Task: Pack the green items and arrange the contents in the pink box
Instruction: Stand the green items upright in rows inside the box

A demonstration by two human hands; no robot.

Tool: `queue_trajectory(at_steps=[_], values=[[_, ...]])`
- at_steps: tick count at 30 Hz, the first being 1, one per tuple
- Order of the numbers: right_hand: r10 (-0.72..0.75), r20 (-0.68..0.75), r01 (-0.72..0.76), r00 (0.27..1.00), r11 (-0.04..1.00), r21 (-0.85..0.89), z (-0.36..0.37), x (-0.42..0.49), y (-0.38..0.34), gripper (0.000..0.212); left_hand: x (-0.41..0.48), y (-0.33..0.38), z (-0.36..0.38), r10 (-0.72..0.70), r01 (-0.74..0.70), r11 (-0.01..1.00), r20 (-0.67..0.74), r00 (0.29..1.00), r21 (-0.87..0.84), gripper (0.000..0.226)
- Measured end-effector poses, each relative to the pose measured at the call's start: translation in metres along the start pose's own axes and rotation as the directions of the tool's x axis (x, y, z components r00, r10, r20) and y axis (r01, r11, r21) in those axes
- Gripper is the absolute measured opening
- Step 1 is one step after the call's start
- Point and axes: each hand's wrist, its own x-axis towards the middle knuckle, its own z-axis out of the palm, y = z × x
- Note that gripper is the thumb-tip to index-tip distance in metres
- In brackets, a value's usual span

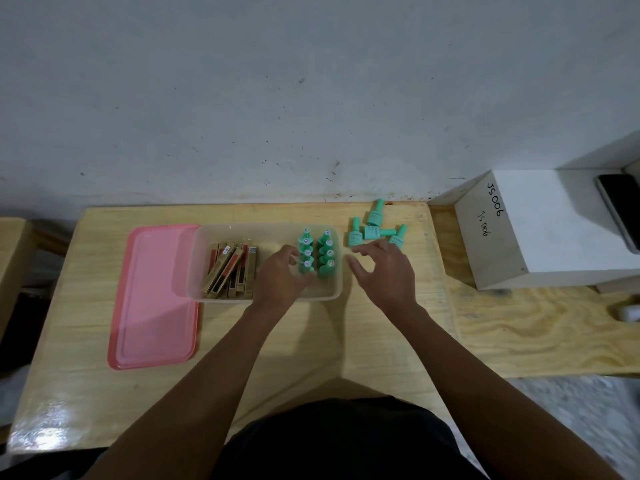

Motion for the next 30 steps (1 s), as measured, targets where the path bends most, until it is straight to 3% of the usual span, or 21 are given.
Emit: queue_trajectory(at_steps=[5,9,13,15,17,22,30], values=[[0.286,0.006,-0.285,0.958,0.952,0.113,-0.023,0.002,0.047,0.020,-0.003,0.029,-0.025,0.227,-0.222,0.973,-0.093,0.970,0.058,0.041],[0.490,0.152,-0.512,0.858,0.808,0.292,-0.033,0.008,0.090,0.024,-0.001,0.078,-0.019,0.373,-0.386,0.921,-0.165,0.913,-0.056,0.022],[0.517,0.244,-0.570,0.821,0.766,0.297,-0.034,0.020,0.110,0.027,0.011,0.114,0.024,0.231,-0.224,0.950,0.007,0.973,-0.216,0.017],[0.523,0.293,-0.593,0.801,0.762,0.261,-0.032,0.031,0.114,0.028,0.019,0.123,0.051,0.141,-0.111,0.980,0.183,0.973,-0.167,0.034],[0.512,0.321,-0.587,0.797,0.781,0.212,-0.027,0.043,0.119,0.030,0.028,0.125,0.074,0.026,-0.017,0.999,0.265,0.964,-0.034,0.053],[0.487,0.403,-0.585,0.775,0.794,0.165,-0.012,0.074,0.124,0.036,0.050,0.125,0.104,-0.233,0.209,0.967,0.179,0.956,0.143,0.064],[0.509,0.374,-0.564,0.775,0.825,0.046,0.005,0.095,0.120,0.045,0.079,0.118,0.119,-0.298,0.271,0.934,0.085,0.951,0.234,0.043]])
